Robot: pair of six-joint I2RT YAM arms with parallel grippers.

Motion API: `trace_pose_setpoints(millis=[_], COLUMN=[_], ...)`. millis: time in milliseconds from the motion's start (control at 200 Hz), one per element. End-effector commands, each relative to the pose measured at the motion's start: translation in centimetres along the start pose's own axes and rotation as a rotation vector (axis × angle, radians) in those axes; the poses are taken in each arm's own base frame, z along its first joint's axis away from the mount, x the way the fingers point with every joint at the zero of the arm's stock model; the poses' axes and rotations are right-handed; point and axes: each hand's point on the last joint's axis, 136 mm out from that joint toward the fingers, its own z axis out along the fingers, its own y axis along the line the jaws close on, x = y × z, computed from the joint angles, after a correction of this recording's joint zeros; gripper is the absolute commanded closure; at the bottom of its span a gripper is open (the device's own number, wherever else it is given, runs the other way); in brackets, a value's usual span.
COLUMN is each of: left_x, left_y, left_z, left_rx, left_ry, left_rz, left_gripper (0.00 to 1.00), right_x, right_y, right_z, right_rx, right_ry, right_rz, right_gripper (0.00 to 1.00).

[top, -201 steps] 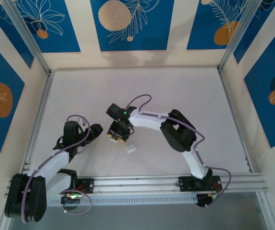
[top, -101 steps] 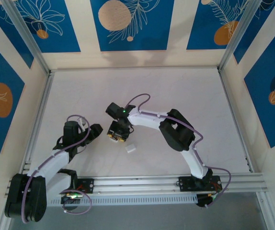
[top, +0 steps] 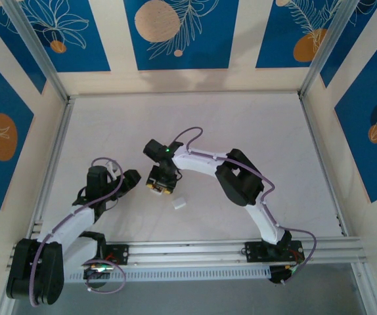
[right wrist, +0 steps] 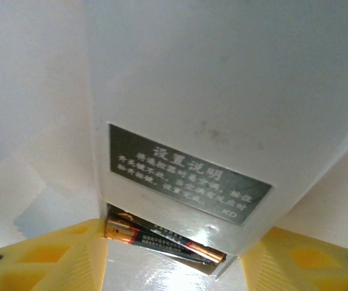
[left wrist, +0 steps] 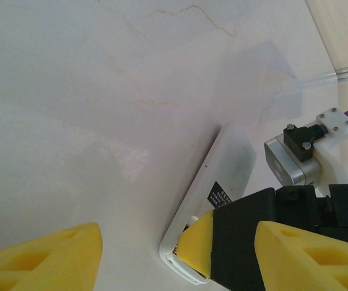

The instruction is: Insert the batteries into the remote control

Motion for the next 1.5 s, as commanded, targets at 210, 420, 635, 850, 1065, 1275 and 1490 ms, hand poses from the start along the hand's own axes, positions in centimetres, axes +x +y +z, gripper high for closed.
trace_pose_setpoints(millis=[210, 420, 635, 850, 1065, 1275, 1490], left_x=[-0.3, -0.2, -0.2, 0.0, 0.6, 2.0, 3.8], left_y=[0.3, 0.2, 0.2, 0.1, -0.4, -0.9, -0.6], left_z=[-0.2, -0.2, -0.2, -0.2, -0.2, -0.1, 0.0], left_rx=[-0.001, 0.005, 0.006, 0.015, 0.048, 0.124, 0.167], left_ry=[-0.015, -0.013, -0.010, 0.002, 0.029, 0.078, 0.125], left_rz=[-0.001, 0.001, -0.002, -0.005, -0.014, -0.044, -0.076], left_gripper=[0.32, 0.32, 0.32, 0.32, 0.32, 0.32, 0.44], right_x=[0.9, 0.7, 0.4, 0.1, -0.4, -1.0, -2.0], right_y=[-6.0, -5.2, -3.1, -1.7, -1.1, -0.2, -0.5], right_z=[3.8, 3.9, 2.2, 0.6, -1.4, -4.8, -4.1], right_rx=[0.178, 0.164, 0.090, 0.044, -0.006, -0.090, -0.158], right_ry=[0.053, 0.050, 0.006, -0.036, -0.088, -0.180, -0.160], right_rz=[0.050, 0.040, -0.016, -0.053, -0.088, -0.169, -0.141], right_gripper=[0.48, 0.41, 0.32, 0.26, 0.25, 0.27, 0.37])
